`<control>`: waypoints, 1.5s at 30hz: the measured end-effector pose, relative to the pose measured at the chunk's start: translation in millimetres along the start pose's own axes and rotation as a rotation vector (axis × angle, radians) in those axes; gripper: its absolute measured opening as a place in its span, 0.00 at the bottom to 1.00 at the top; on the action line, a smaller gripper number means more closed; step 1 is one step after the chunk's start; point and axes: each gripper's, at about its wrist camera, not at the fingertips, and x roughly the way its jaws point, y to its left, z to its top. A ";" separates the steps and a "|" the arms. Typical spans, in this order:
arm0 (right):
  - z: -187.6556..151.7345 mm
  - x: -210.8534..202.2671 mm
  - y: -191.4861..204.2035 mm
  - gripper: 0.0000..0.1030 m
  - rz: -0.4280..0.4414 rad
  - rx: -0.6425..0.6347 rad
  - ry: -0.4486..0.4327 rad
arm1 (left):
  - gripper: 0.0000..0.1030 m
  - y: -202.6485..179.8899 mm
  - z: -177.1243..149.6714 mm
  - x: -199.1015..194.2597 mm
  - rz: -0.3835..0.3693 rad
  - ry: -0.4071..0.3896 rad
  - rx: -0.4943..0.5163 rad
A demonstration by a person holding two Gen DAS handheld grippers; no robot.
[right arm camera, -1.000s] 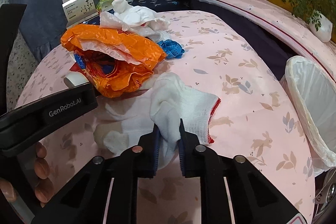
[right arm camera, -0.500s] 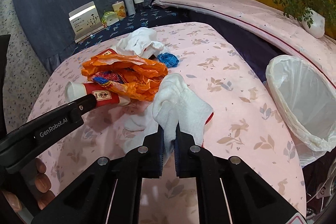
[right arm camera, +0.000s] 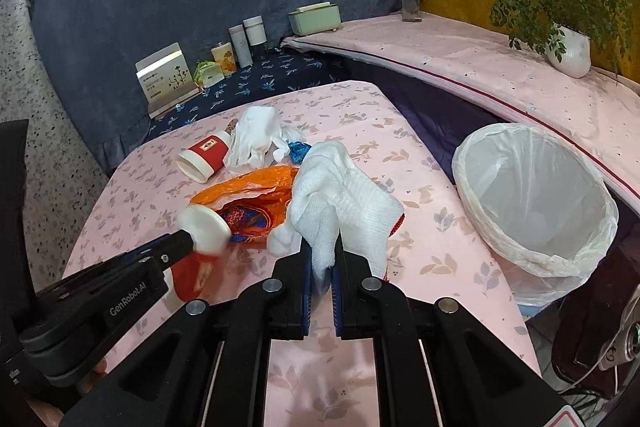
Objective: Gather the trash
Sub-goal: 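Grasp the red-and-white paper cup with the left tool while the right tool holds the gloves, then carry the gloves and paper cup with both tools over the trash bin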
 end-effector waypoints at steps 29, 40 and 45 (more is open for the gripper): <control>-18.0 -1.8 -42.6 0.08 -0.002 0.064 0.032 | 0.89 1.4 -31.6 33.9 0.213 0.027 0.090; -12.0 17.4 -41.7 0.08 -0.002 0.055 0.051 | 0.90 15.1 -12.8 56.6 0.177 0.068 -0.027; -10.5 22.2 -36.6 0.08 0.000 0.039 0.052 | 0.80 12.6 -14.0 59.2 0.155 0.076 -0.020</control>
